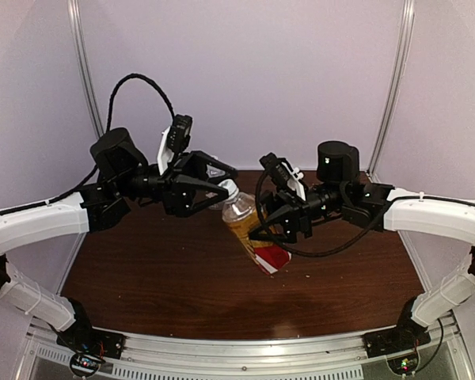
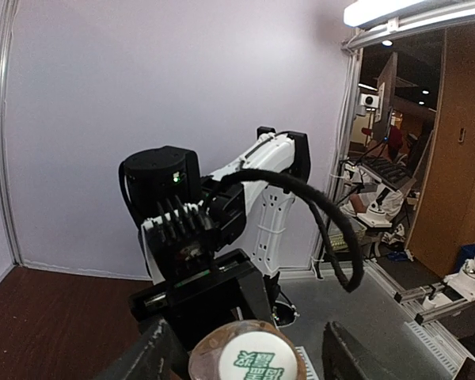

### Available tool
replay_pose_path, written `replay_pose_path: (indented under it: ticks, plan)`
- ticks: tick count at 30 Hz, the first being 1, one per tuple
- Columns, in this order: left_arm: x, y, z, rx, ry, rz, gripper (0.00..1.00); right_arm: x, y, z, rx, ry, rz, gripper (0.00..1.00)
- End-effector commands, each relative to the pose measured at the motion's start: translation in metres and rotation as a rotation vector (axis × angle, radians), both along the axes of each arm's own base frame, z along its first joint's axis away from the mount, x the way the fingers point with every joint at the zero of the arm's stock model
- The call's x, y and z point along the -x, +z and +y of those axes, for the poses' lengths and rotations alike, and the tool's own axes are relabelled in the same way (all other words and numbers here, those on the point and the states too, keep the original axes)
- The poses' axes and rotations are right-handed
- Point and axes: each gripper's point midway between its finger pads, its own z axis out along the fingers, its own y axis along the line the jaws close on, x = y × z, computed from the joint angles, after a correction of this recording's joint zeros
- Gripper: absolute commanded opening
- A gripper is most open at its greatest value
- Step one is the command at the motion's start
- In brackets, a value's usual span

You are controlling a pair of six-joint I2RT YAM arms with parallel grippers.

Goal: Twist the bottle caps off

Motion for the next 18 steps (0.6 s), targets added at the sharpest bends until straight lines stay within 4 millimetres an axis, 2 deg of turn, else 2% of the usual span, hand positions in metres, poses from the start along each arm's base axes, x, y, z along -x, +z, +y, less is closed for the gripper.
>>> replay_pose_path:
  ticks: [1,13,18]
  plan:
    - [0.01,0.013,0.002,0.053,-0.071,-0.027,0.61,0.003,0.016,0.0,-0.05,0.029,-0.021,0.53]
    - [0.008,0.004,0.002,0.038,-0.064,-0.006,0.32,-0.003,0.013,0.001,-0.03,-0.01,-0.029,0.52]
    - [0.005,0.0,0.003,0.023,-0.022,0.0,0.26,-0.012,0.013,0.001,-0.016,-0.07,-0.052,0.52]
